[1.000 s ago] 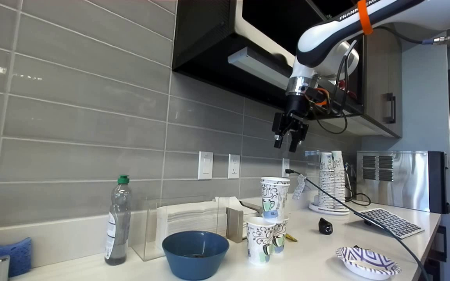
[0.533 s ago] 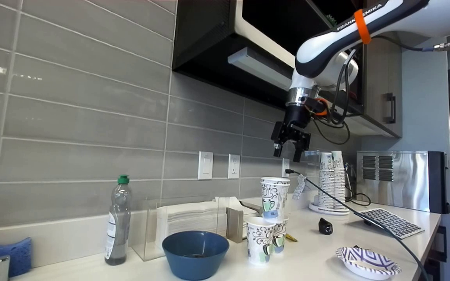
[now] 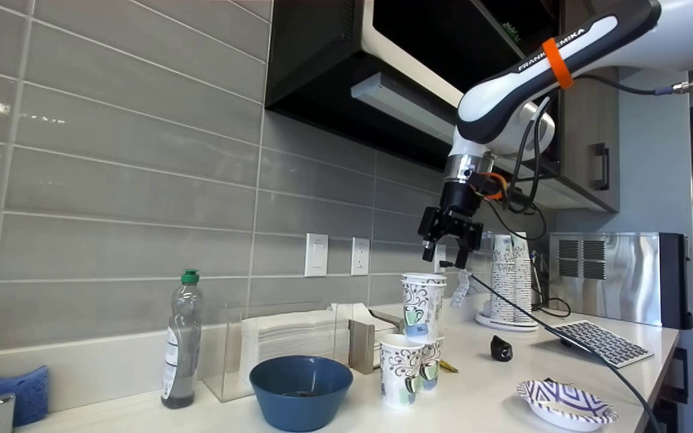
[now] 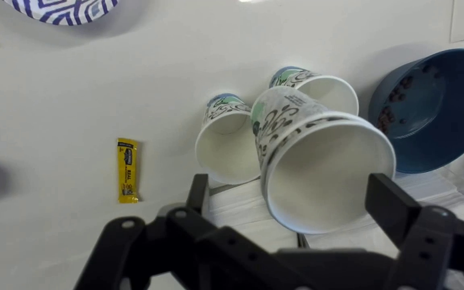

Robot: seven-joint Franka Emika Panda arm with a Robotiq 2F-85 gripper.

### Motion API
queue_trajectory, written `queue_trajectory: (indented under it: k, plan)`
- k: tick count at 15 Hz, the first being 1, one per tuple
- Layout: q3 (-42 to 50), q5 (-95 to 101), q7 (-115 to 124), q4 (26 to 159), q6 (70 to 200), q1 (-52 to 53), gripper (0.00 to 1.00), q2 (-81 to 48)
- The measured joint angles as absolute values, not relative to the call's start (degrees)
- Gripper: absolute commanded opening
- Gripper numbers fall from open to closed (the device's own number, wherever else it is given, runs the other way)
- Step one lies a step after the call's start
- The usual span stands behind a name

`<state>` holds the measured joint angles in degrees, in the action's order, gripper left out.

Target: Put the front left cup on the two back cups, then put the front cup in the cup on the top

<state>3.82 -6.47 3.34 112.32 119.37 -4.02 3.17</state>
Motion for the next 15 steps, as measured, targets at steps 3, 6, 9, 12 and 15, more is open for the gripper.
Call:
queue_trajectory:
  k: [3, 6, 9, 12, 15]
  plan:
    - [3.93, -6.62, 4.89, 114.22, 121.55, -4.24, 1.00, 3.01]
    - [3.99, -7.48, 5.79, 115.45, 123.46, -4.28, 1.00, 2.82]
    - [3.99, -8.60, 6.43, 115.74, 125.10, -4.28, 1.00, 2.32]
    - [3.99, -9.18, 6.57, 115.75, 125.47, -4.28, 0.72, 1.77]
    - [3.99, -9.57, 6.65, 115.76, 125.47, -4.28, 0.54, 1.30]
